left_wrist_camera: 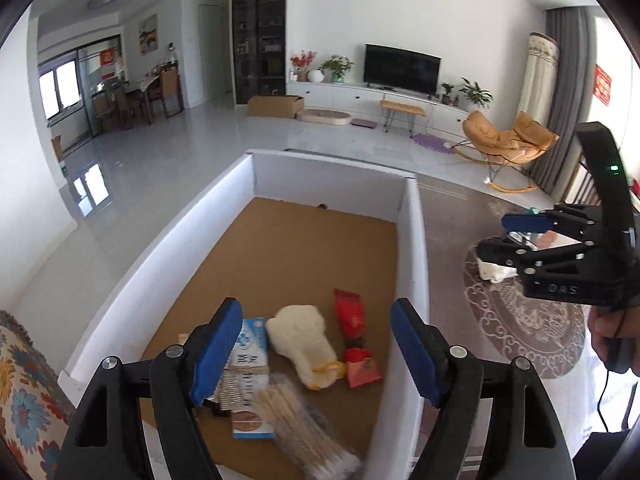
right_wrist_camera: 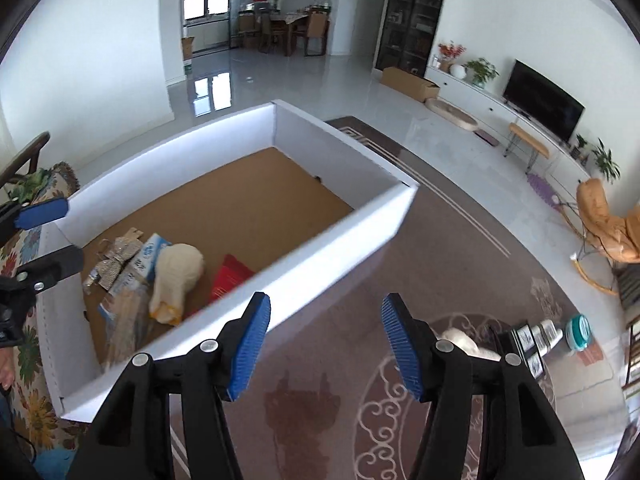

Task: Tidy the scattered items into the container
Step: 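Return both open tools from the container to the table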

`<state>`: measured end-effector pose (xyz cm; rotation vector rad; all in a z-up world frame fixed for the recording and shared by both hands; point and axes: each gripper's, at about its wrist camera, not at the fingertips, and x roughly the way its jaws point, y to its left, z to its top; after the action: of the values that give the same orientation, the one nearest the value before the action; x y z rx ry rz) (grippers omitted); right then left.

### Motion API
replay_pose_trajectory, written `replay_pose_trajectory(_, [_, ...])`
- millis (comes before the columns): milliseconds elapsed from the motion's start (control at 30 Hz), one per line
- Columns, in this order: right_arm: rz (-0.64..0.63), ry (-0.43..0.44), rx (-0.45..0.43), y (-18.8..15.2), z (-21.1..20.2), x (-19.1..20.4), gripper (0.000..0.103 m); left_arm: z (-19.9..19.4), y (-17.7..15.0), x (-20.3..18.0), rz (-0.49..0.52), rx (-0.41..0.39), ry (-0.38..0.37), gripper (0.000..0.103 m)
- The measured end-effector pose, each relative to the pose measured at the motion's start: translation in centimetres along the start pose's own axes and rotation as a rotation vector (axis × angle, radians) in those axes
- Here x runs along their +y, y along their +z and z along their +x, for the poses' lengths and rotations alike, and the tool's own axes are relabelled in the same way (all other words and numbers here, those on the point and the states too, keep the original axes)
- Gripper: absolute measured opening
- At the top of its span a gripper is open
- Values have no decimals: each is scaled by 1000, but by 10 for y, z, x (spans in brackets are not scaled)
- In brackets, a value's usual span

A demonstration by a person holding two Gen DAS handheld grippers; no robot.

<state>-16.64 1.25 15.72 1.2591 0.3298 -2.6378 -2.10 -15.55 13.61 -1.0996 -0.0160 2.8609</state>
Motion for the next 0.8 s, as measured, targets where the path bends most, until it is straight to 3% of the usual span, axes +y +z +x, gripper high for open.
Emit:
replay_pose_trajectory(33, [47, -28, 0, -16, 1, -20, 60, -4, 0, -18, 30, -10, -24, 91])
replay_pose_trajectory(167, [245, -145, 25, -102, 1, -90, 60, -4, -13, -92, 136, 6, -131, 96])
replay_pose_trajectory(300, [355, -222, 97, -184, 7, -135, 60, 35, -44, -154, 219, 103, -181, 96])
replay_pose_trajectory(400, [400, -260, 110, -227, 3, -150, 60, 70, -68, -186, 246, 171, -209, 96])
replay_pose_trajectory(567, [411, -305, 90, -258, -6, -160, 60, 115, -88, -218, 235, 239, -229, 96])
replay_pose_trajectory(800, [407, -314, 72, -262, -2, -166, 60, 146, -91, -238, 258, 240, -207, 96])
